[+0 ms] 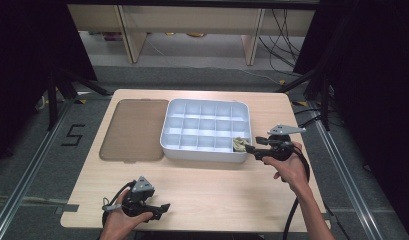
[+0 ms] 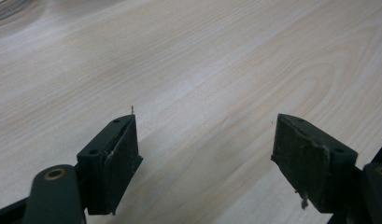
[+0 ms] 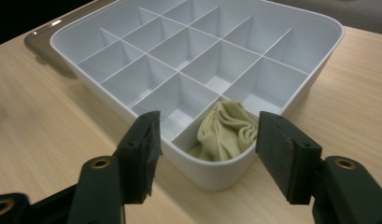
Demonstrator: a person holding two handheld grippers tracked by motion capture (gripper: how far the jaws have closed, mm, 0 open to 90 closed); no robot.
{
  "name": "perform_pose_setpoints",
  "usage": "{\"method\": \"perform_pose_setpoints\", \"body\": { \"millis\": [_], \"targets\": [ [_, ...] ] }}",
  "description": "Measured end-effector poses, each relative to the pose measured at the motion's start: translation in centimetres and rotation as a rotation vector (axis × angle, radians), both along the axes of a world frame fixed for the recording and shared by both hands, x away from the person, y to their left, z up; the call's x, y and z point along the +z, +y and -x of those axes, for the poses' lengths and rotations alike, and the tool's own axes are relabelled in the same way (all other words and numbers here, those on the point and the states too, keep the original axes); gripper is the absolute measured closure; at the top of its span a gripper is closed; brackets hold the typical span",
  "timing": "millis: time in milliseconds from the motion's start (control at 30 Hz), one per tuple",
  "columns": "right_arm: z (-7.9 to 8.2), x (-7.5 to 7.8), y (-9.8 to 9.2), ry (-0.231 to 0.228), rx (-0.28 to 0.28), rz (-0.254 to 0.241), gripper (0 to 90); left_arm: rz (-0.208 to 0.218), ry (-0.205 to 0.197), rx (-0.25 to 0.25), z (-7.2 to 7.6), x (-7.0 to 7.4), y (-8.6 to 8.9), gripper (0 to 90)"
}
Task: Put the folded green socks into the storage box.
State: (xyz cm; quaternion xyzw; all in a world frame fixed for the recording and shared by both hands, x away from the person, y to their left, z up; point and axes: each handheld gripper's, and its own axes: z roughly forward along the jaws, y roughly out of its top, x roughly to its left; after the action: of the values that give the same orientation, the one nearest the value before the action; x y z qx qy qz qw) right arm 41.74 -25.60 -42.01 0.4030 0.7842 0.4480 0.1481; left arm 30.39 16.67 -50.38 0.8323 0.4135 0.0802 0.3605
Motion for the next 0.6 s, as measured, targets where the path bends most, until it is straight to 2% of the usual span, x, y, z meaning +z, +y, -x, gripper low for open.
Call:
{"method": "perform_pose_setpoints", "body": {
  "millis": [33, 100, 133, 200, 233, 267, 300, 333, 367, 400, 433, 500, 533, 600],
  "targets": [
    [0.4, -0.3, -0.1, 0.012, 0.011, -0.017, 38.1, -0.003, 0.003, -0.005, 0.2, -0.1, 0.2, 22.0],
    [0.8, -0.6, -0.3, 0.008, 0.015, -0.017, 35.1, -0.011, -0.001, 0.004, 0.3, -0.2, 0.4, 22.0],
    [0.8, -0.6, -0.3, 0.008, 0.015, -0.017, 35.1, 0.000, 0.004, 0.000, 0.5, -0.1, 0.4, 22.0],
    [1.3, -1.1, -0.2, 0.025, 0.008, -0.020, 33.0, -0.003, 0.001, -0.001, 0.6, -0.1, 0.6, 22.0],
    [1.7, -1.3, -0.3, 0.026, 0.000, 0.010, 30.3, -0.008, 0.004, -0.002, 0.6, -0.1, 0.7, 22.0],
    [1.7, -1.3, -0.3, 0.026, 0.000, 0.010, 30.3, -0.006, 0.003, 0.001, 0.7, -0.1, 0.6, 22.0],
    [1.9, -1.5, -0.6, 0.003, 0.003, 0.013, 28.4, -0.006, 0.003, 0.001, 0.7, -0.1, 0.6, 22.0],
    [2.3, -1.5, -0.5, 0.036, -0.008, -0.004, 26.8, -0.010, -0.006, 0.000, 0.7, -0.2, 0.6, 22.0],
    [2.3, -1.7, -0.7, 0.012, -0.001, -0.001, 25.8, -0.010, -0.006, 0.000, 0.7, -0.2, 0.6, 22.0],
    [2.5, -1.7, -0.8, 0.017, -0.008, 0.010, 25.5, -0.002, 0.005, 0.011, 0.8, -0.2, 0.5, 22.0],
    [2.8, -1.8, -0.7, 0.025, -0.018, -0.013, 25.5, -0.008, 0.001, -0.009, 0.8, -0.1, 0.6, 22.0],
    [3.1, -1.8, -0.9, 0.040, -0.021, -0.005, 25.5, -0.005, 0.001, -0.006, 0.8, -0.2, 0.5, 22.0],
    [3.1, -2.0, -0.9, 0.029, -0.011, -0.012, 25.5, -0.014, 0.001, -0.001, 0.8, -0.2, 0.5, 22.0],
    [3.6, -2.2, -1.0, 0.037, -0.015, -0.012, 25.5, -0.005, 0.008, 0.005, 0.8, -0.2, 0.5, 22.0]
  ]
}}
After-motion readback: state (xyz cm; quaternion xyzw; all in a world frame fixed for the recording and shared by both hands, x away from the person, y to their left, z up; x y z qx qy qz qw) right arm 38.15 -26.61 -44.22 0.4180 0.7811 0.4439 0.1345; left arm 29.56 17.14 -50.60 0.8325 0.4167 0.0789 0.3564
